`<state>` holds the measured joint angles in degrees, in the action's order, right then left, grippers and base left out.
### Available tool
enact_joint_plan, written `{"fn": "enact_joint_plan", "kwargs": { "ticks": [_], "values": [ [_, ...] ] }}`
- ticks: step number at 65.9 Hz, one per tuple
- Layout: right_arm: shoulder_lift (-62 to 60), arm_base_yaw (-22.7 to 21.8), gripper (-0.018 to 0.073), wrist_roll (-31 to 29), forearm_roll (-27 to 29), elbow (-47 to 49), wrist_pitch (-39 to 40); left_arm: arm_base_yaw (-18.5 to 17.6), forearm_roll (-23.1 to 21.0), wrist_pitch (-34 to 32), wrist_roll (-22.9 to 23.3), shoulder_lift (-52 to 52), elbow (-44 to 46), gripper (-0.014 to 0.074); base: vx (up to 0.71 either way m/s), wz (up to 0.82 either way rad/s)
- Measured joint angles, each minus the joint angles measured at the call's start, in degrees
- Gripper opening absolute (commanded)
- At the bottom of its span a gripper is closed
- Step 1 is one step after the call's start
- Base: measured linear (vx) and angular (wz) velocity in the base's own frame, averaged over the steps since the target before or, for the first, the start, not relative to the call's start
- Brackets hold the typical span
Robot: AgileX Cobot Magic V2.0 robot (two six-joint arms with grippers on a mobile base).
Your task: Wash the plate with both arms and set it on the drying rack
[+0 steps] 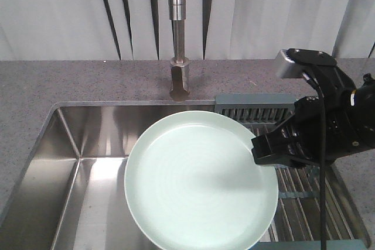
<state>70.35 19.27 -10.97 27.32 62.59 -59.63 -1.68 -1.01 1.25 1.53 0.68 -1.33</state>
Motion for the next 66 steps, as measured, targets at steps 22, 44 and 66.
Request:
{"fn": "enact_joint_plan", "kwargs": {
  "ticks": [22, 44, 66],
  "values": [
    [0.0, 0.0, -0.0009, 0.0, 0.0, 0.0, 0.0, 0.0, 0.0, 0.0, 0.0, 0.0, 0.0, -0.0007, 0.00, 0.00],
    [0.0, 0.0, -0.0009, 0.0, 0.0, 0.0, 0.0, 0.0, -0.9, -2.2, 4.0, 0.0, 5.4, -0.0007, 0.00, 0.00],
    [0.0, 0.0, -0.0009, 0.0, 0.0, 0.0, 0.0, 0.0, -0.9, 12.6, 4.0, -11.8, 28.4, -0.0007, 0.00, 0.00]
  ]
}}
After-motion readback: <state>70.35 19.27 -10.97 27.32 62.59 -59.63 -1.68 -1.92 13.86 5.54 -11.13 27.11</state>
